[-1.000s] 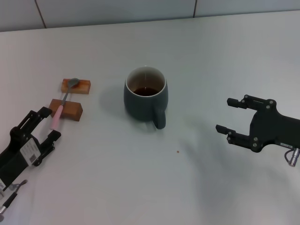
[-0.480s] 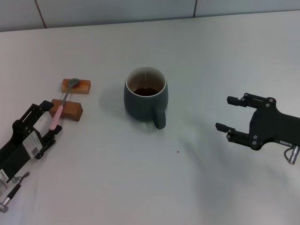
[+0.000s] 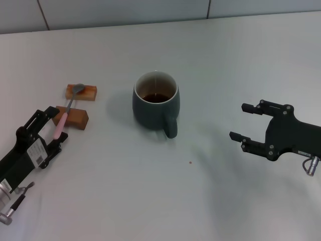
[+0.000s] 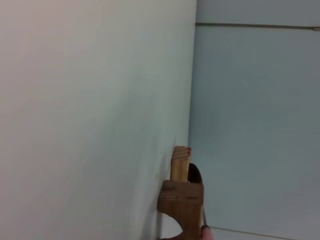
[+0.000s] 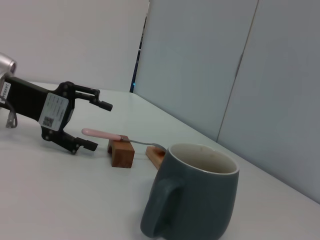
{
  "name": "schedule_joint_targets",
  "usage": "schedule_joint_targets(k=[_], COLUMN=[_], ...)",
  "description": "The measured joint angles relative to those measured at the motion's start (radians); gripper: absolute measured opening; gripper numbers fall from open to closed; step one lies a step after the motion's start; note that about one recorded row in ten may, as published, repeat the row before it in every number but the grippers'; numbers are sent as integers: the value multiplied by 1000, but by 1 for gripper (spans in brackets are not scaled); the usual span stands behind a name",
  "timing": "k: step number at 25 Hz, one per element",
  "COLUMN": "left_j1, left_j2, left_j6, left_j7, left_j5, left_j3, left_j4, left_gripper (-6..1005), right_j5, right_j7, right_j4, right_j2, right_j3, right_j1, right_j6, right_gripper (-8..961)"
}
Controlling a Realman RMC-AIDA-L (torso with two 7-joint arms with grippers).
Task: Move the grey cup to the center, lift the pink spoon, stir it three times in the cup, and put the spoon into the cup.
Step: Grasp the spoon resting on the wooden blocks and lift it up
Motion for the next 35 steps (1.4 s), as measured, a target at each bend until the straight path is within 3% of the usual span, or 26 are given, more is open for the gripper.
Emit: schedule_joint_targets(k=[21, 24, 29, 35], left_j1=[-37, -40, -41, -43], left_j2=[-3, -2, -2, -2], left_j6=[-36, -52, -55, -57], left_j7=[26, 26, 24, 16], left_j5=[0, 0, 0, 0], left_j3=[-27, -27, -27, -29], left_j4=[-34, -43, -43, -43], left_gripper=[815, 790, 616, 549], right_j5=[0, 0, 0, 0], right_j7=[0, 0, 0, 0], right_j4=[2, 1, 2, 2], right_j2=[0, 0, 0, 0], right_j3=[0, 0, 0, 0], right_j1=[0, 0, 1, 7], right_j6=[-2, -4, -5, -4], right_gripper=[674, 674, 674, 674])
